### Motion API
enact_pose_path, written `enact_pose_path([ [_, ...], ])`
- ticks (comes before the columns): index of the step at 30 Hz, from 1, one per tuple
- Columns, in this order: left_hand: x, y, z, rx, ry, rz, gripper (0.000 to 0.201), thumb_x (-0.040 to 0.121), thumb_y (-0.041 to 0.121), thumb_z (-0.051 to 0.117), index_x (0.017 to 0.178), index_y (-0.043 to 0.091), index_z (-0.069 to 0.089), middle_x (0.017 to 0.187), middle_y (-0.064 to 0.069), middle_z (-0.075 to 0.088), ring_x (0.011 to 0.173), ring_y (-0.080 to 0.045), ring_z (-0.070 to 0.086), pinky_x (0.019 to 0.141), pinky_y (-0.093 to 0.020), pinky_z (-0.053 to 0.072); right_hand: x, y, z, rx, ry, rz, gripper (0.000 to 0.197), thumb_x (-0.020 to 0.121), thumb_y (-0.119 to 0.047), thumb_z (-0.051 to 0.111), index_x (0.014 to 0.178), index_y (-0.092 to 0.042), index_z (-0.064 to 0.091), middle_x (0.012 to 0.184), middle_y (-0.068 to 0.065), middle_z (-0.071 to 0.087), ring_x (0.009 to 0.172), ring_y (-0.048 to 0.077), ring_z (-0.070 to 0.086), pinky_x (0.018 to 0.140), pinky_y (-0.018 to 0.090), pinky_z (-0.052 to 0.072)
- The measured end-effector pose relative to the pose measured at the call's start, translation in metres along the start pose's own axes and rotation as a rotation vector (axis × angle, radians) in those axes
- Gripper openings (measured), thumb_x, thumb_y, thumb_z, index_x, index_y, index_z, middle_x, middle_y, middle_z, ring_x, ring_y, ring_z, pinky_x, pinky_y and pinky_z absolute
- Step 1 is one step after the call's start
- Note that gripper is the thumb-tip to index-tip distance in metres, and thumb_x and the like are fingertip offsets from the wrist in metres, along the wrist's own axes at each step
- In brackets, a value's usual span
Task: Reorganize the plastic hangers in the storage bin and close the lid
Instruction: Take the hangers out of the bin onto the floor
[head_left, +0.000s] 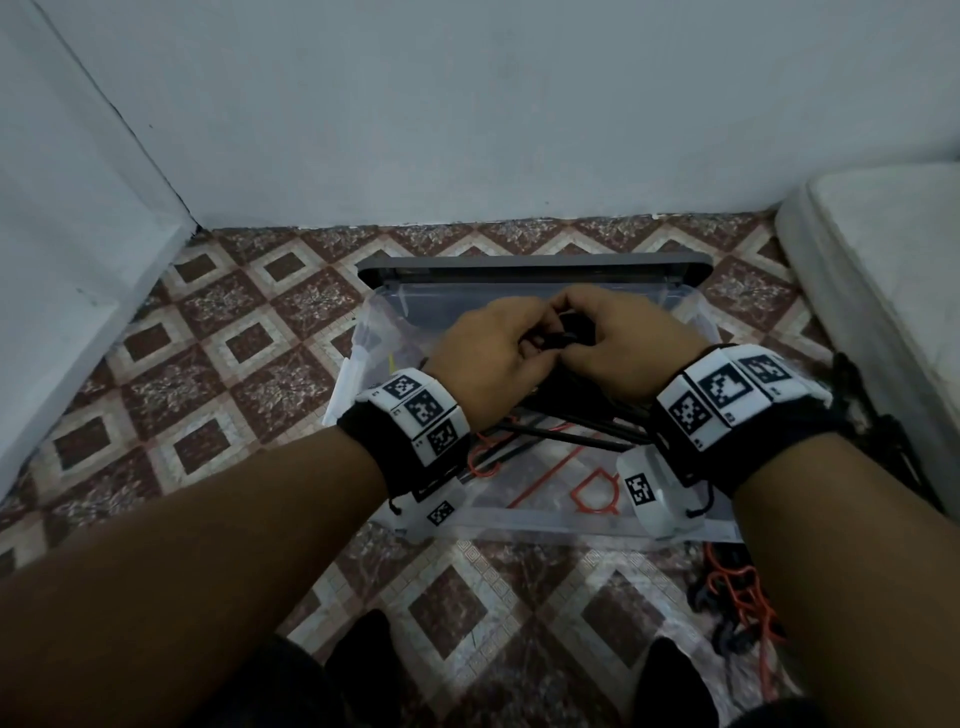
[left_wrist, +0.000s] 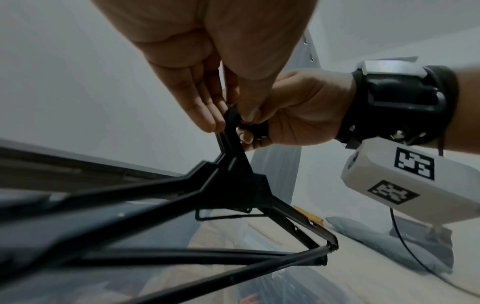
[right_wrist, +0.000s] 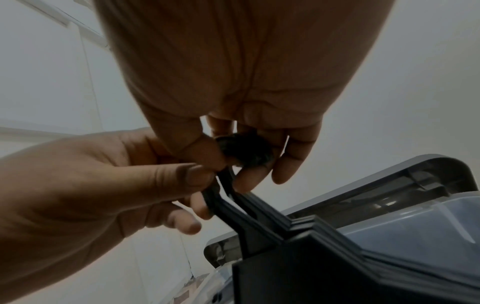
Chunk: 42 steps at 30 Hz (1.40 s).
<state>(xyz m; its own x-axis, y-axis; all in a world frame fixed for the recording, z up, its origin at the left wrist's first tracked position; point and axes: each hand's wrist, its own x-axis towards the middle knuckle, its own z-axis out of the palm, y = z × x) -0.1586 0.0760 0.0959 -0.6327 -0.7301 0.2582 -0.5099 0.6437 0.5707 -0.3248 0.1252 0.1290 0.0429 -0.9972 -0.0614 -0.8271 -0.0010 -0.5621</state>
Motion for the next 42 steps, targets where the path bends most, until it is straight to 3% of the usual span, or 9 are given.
enact_pose_path([
  [4, -0.002, -0.022, 0.005, 0.106, -0.028, -0.047, 0.051, 0.079, 0.048, 0.069, 0.121, 0.024, 0.052, 0.117, 0.003, 0.057, 0.107, -0.015, 0.052, 0.088, -0.031, 0.047, 0.000, -0.002, -0.004, 0.021, 0.041, 0.001, 0.032, 0.088, -0.017, 0.058, 0.118, -0.028, 0.057, 0.104, 0.000, 0.065, 0.087, 0.018, 0.062, 0.075, 0.035, 0.053],
  [7, -0.001, -0.045, 0.005, 0.370, -0.244, -0.023, 0.076, 0.076, 0.058, 0.067, 0.139, 0.023, 0.042, 0.134, -0.002, 0.051, 0.125, -0.023, 0.045, 0.103, -0.041, 0.039, -0.001, -0.003, -0.004, 0.083, 0.039, -0.034, 0.029, 0.089, -0.015, 0.054, 0.113, -0.030, 0.059, 0.098, -0.004, 0.066, 0.079, 0.012, 0.062, 0.069, 0.028, 0.053],
  [12, -0.003, -0.063, 0.019, 0.334, -0.389, -0.142, 0.023, 0.089, 0.030, 0.058, 0.107, 0.017, 0.053, 0.101, -0.005, 0.062, 0.095, -0.030, 0.058, 0.081, -0.037, 0.047, 0.001, -0.005, -0.007, 0.179, 0.094, -0.032, 0.027, 0.087, -0.012, 0.053, 0.103, -0.031, 0.062, 0.076, -0.009, 0.063, 0.059, 0.004, 0.056, 0.052, 0.018, 0.042],
  [16, -0.004, -0.069, 0.021, 0.285, -0.425, -0.128, 0.010, 0.092, 0.027, 0.054, 0.099, 0.020, 0.053, 0.086, -0.005, 0.061, 0.081, -0.030, 0.059, 0.073, -0.040, 0.050, -0.003, -0.006, -0.011, 0.160, 0.102, -0.041, 0.023, 0.083, -0.018, 0.058, 0.097, -0.033, 0.067, 0.068, -0.013, 0.064, 0.055, -0.002, 0.056, 0.049, 0.008, 0.038],
  [20, -0.004, -0.077, 0.028, 0.281, -0.440, -0.141, 0.025, 0.092, 0.039, 0.057, 0.110, 0.021, 0.054, 0.101, -0.005, 0.062, 0.092, -0.029, 0.059, 0.080, -0.036, 0.048, 0.001, -0.002, -0.006, 0.099, 0.061, 0.000, 0.018, 0.083, -0.023, 0.061, 0.096, -0.034, 0.065, 0.075, -0.009, 0.067, 0.056, 0.006, 0.057, 0.051, 0.021, 0.042],
  [27, -0.005, -0.125, 0.011, 0.357, -0.404, -0.350, 0.086, 0.081, 0.076, 0.047, 0.147, 0.022, 0.034, 0.146, -0.010, 0.045, 0.131, -0.032, 0.044, 0.108, -0.043, 0.037, 0.009, 0.020, -0.003, 0.011, 0.159, 0.129, 0.016, 0.086, -0.023, 0.060, 0.100, -0.032, 0.062, 0.090, -0.007, 0.062, 0.070, 0.002, 0.056, 0.056, 0.022, 0.039],
  [31, 0.012, -0.159, 0.013, 0.374, -0.312, -0.543, 0.071, 0.093, 0.061, 0.041, 0.147, 0.015, 0.036, 0.148, -0.014, 0.042, 0.130, -0.034, 0.045, 0.106, -0.043, 0.039, 0.010, 0.027, -0.002, 0.024, 0.174, 0.156, 0.016, 0.087, -0.022, 0.060, 0.100, -0.031, 0.063, 0.094, -0.006, 0.063, 0.069, 0.004, 0.056, 0.060, 0.023, 0.040],
  [36, 0.034, -0.206, 0.045, 0.512, -0.588, -0.621, 0.053, 0.092, 0.050, 0.053, 0.131, 0.015, 0.054, 0.134, -0.013, 0.056, 0.116, -0.033, 0.056, 0.095, -0.039, 0.047, 0.010, 0.032, 0.000, 0.011, 0.200, 0.216, 0.017, 0.087, -0.022, 0.061, 0.100, -0.033, 0.063, 0.091, -0.007, 0.067, 0.074, 0.013, 0.063, 0.069, 0.028, 0.050],
  [42, 0.048, -0.259, 0.125, 0.571, -0.799, -0.628, 0.069, 0.090, 0.041, 0.059, 0.150, 0.026, 0.030, 0.151, -0.013, 0.037, 0.128, -0.040, 0.045, 0.098, -0.055, 0.045, 0.013, 0.035, 0.002, -0.052, 0.297, 0.276, 0.020, 0.087, -0.025, 0.060, 0.105, -0.033, 0.062, 0.080, -0.010, 0.068, 0.064, 0.008, 0.061, 0.059, 0.025, 0.048],
])
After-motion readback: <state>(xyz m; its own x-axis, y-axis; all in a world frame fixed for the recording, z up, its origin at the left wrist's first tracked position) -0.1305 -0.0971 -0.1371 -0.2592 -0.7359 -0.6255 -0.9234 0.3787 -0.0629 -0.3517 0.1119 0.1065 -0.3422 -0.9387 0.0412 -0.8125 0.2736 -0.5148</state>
